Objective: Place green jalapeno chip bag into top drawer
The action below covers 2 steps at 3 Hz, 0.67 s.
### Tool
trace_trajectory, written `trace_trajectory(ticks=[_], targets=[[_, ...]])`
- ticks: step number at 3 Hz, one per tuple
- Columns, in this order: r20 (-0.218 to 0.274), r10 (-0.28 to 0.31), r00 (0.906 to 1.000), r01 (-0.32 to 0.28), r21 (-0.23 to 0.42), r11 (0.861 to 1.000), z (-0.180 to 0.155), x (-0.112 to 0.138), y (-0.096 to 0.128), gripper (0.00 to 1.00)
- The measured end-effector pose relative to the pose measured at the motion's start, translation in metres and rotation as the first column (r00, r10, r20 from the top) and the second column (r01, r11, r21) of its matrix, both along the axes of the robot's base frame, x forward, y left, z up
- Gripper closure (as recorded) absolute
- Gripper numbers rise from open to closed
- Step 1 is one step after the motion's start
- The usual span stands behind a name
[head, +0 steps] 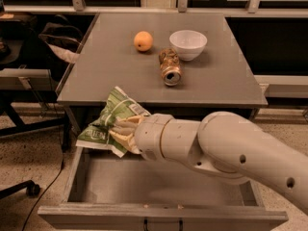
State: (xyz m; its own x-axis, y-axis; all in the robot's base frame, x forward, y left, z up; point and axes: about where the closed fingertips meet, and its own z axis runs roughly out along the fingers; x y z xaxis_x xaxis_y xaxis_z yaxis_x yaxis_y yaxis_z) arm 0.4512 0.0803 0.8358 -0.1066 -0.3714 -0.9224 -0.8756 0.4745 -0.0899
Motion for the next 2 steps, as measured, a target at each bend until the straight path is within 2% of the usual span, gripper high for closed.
trace_trajectory(ticks=[1,2], targets=[[-0.005,-0.047,0.9989,0.047,0.011,0.999,-0.014,-0.018,-0.002,1.00],[-0.017,-0.106,0.9942,0.106,-0.011,0.994,-0.031,-0.027,-0.008,1.00]])
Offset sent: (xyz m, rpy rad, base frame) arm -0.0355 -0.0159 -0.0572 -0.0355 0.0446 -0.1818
